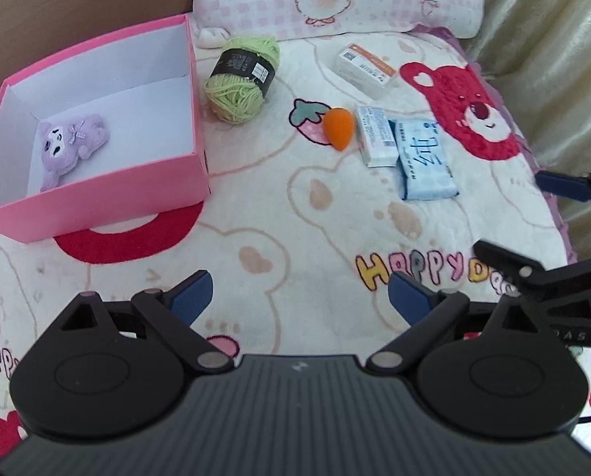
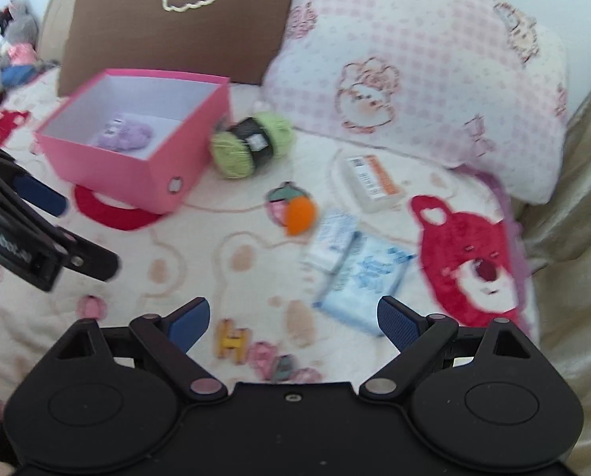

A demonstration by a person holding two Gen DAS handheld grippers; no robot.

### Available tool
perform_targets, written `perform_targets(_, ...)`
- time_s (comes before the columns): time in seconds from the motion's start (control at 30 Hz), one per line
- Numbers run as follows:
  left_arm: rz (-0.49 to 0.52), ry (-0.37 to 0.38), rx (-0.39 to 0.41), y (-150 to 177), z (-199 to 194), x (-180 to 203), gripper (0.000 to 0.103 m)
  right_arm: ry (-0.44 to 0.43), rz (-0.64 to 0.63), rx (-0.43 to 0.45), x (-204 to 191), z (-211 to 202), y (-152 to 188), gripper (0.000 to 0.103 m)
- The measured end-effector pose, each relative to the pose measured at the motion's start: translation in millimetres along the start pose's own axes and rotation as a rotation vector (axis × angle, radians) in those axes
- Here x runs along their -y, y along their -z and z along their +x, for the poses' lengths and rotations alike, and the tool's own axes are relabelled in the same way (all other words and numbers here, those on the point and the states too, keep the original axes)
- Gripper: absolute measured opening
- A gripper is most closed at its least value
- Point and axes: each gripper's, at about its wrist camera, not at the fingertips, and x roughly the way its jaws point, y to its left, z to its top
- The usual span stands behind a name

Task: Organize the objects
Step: 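Move the left tool toward the blue-white wet-wipes pack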

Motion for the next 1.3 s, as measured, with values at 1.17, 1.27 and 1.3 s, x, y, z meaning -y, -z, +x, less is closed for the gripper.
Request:
perform_targets(1.17,-0.097,0.245,0.045,-57.5,167.4,66.7,0.061,-0.04,0.081,0.049,70.8,142.8,51.7,0.074)
perform_targets(1.27,-0.135,0.362,0.06,-57.5,178.5,68.4,0.06,-0.054,0.095,0.046,75.9,148.5,54.7,0.071)
perform_targets(1.3,-0.137,0.359,0.055,-57.5,182.3,71.1,0.057,-0.074,0.102,0.047,78.1,150.5,55.7,0.068)
